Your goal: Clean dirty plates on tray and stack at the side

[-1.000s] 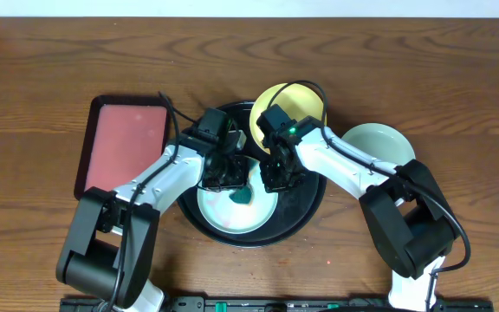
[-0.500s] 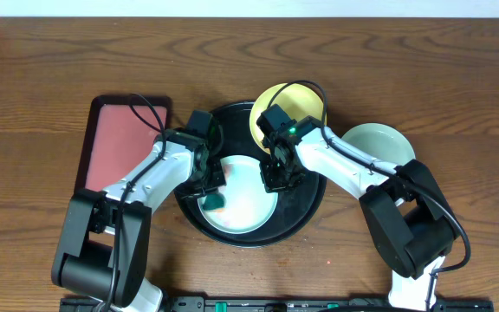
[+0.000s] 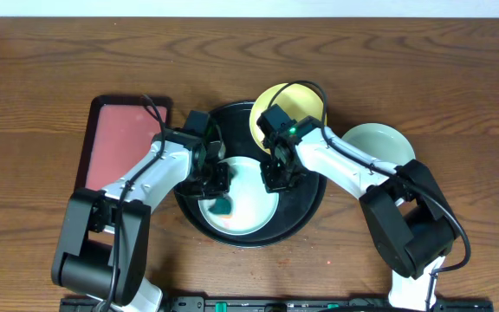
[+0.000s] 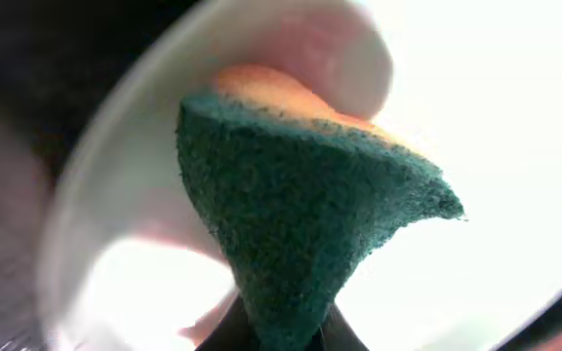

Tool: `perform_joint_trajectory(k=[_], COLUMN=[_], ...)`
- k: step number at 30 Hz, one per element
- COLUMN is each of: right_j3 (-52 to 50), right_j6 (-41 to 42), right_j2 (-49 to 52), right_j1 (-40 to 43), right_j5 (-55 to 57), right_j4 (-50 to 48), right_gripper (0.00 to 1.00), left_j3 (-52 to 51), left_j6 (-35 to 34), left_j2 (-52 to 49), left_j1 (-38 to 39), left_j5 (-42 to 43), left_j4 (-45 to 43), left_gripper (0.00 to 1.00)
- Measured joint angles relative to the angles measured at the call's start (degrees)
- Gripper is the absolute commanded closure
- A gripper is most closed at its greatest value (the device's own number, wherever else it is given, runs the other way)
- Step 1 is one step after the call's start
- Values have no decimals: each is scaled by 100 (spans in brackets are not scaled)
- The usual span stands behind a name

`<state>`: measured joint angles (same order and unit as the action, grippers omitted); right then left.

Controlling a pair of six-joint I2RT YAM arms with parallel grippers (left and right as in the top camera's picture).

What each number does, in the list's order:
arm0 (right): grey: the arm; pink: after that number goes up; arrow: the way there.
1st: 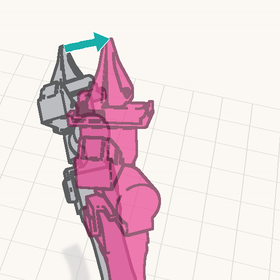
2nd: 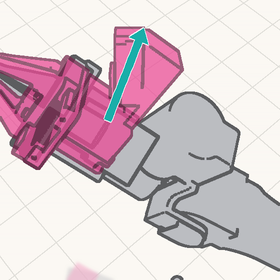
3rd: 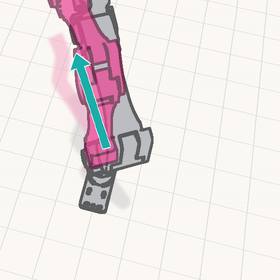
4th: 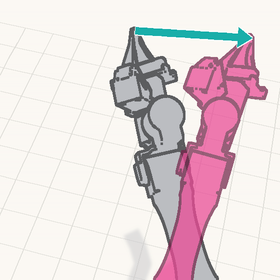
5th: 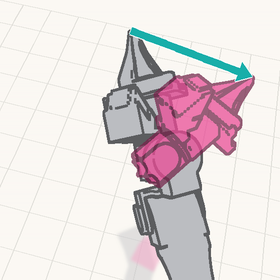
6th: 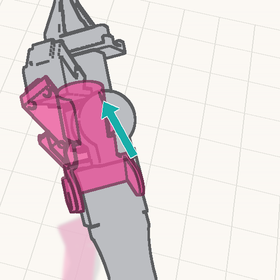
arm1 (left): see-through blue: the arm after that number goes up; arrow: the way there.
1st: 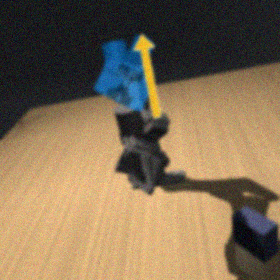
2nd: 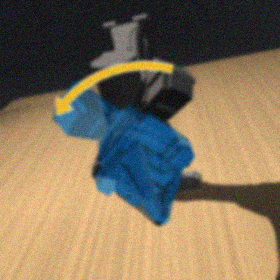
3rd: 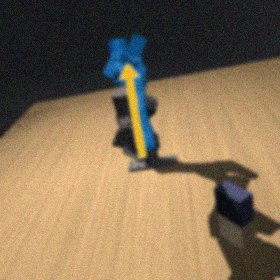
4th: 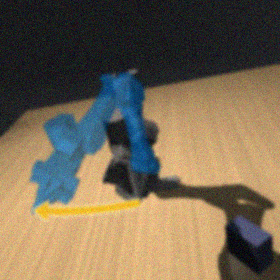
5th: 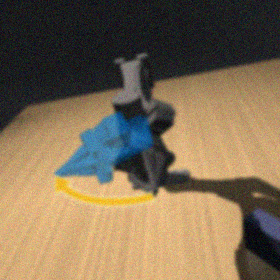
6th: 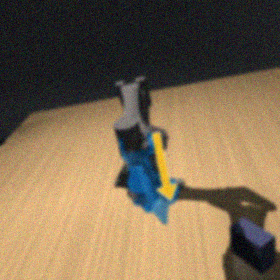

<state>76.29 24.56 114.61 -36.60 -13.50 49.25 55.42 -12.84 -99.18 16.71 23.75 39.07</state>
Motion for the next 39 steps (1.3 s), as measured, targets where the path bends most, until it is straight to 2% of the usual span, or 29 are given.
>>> perform_joint_trajectory(k=[5,11,17,23,30,39], right_j3=[0,0,7,9,15,15], right_j6=[2,2,2,2,2,2], right_j2=[0,0,0,0,0,0], right_j1=[0,-7,-7,-7,-7,-4], right_j5=[4,-48,-63,-114,-151,-39], right_j4=[-9,-24,-70,-70,-72,20], right_gripper=[98,98,99,99,99,99], left_j3=[-22,-17,22,55,468,1572], left_j6=[42,-916,-1436,-1572,-1427,-1362], left_j2=[-7,2,20,20,35,748], left_j1=[7,109,149,146,133,17], left_j5=[-273,-1598,-2013,-2024,-2124,-3077], left_j4=[-535,-474,-92,136,605,557], left_gripper=[93,93,92,92,92,93])
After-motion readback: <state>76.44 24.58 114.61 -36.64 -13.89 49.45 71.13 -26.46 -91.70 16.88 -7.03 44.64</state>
